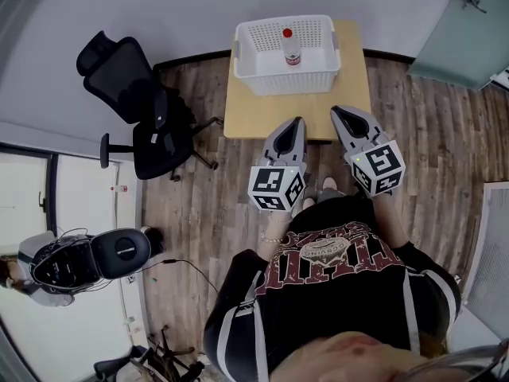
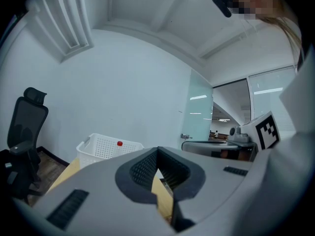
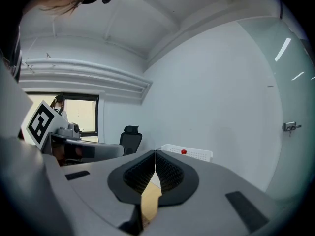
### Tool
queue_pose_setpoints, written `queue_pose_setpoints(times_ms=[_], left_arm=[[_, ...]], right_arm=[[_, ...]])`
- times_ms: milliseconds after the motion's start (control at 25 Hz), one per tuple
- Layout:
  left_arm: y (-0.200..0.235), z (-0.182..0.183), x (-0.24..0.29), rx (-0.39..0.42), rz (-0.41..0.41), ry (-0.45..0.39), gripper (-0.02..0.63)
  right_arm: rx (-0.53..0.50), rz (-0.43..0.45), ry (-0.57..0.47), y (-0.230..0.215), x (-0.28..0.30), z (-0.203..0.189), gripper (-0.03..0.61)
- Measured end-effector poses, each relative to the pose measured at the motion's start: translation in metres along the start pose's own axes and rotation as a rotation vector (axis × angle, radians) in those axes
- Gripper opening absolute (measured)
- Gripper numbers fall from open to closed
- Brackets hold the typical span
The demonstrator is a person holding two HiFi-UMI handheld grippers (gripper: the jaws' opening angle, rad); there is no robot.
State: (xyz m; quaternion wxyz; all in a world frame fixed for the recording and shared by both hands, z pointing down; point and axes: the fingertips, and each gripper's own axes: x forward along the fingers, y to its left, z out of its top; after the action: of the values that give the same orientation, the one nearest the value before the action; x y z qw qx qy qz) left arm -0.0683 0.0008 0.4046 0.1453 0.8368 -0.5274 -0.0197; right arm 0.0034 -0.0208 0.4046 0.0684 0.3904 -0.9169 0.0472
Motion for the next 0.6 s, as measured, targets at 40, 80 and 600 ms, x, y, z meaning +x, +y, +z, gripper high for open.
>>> queue_pose_setpoints(times_ms=[40, 80, 600], left_arm=[[0.001, 0.002, 0.005, 0.001, 0.004, 0.000, 0.048], [0.002, 0.004, 0.009, 0.001, 0.008, 0.001, 0.048], [0.016, 0.013, 0.058, -0.022, 0.069, -0.010, 0.048]], right_arm=[[0.000, 0.004, 0.000, -0.004, 0.003, 0.002, 0.018], [0.000, 0.009, 0.000, -0.008, 0.006, 0.004, 0.018], [-0.016, 0.084, 0.014, -0.046, 0.043, 0.011, 0.018]])
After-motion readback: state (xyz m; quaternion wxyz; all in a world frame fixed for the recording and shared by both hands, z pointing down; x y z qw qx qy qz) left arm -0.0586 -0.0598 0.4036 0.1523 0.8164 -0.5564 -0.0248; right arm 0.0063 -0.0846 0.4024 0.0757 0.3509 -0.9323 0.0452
